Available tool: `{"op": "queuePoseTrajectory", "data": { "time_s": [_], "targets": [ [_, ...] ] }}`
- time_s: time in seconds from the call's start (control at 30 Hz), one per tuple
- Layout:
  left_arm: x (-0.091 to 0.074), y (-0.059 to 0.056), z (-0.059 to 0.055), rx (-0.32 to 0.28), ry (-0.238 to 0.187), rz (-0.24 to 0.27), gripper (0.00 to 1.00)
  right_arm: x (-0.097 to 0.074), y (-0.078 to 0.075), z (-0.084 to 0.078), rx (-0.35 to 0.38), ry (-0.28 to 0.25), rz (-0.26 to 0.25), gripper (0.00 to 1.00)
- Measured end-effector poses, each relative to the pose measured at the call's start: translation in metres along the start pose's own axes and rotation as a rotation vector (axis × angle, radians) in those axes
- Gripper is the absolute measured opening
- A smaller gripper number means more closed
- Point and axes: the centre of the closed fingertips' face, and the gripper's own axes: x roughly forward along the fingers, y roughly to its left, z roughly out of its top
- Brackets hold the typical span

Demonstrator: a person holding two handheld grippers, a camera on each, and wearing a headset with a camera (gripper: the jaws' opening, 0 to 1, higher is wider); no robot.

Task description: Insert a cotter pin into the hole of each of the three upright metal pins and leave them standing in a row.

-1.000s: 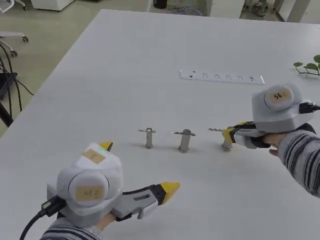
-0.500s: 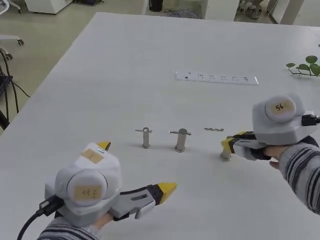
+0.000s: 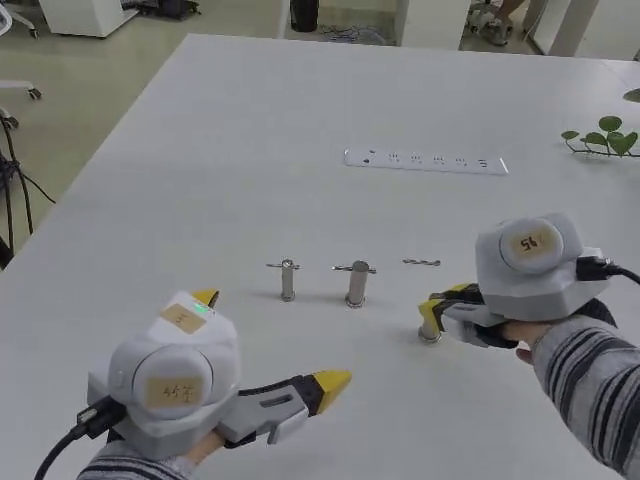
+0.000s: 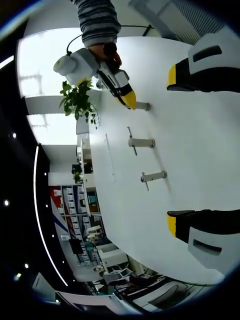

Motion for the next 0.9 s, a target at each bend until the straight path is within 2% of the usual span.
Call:
{"op": "queuePoseTrajectory", "data": {
  "time_s": [0.13,0.27,0.5,0.8,0.9],
  "targets": [
    [0.0,0.0,-0.001,0.004,0.003,-0.001,0.99,0.004,0.01,0.004,0.031,-0.01,0.013,0.08],
    [0.0,0.0,-0.001,0.003,0.003,-0.002,0.98,0.008,0.022,0.008,0.02,-0.02,0.017,0.08],
    [0.002,-0.002,-0.001,0.004,0.003,-0.009,0.98,0.014,0.041,0.009,0.049,-0.029,0.039,0.08],
    [0.002,-0.003,-0.001,0.005,0.004,-0.013,0.98,0.018,0.057,0.003,0.064,-0.026,0.049,0.08],
    [0.002,-0.004,-0.001,0.007,0.004,-0.017,0.98,0.019,0.06,0.003,0.047,-0.035,0.04,0.08]
  ]
}}
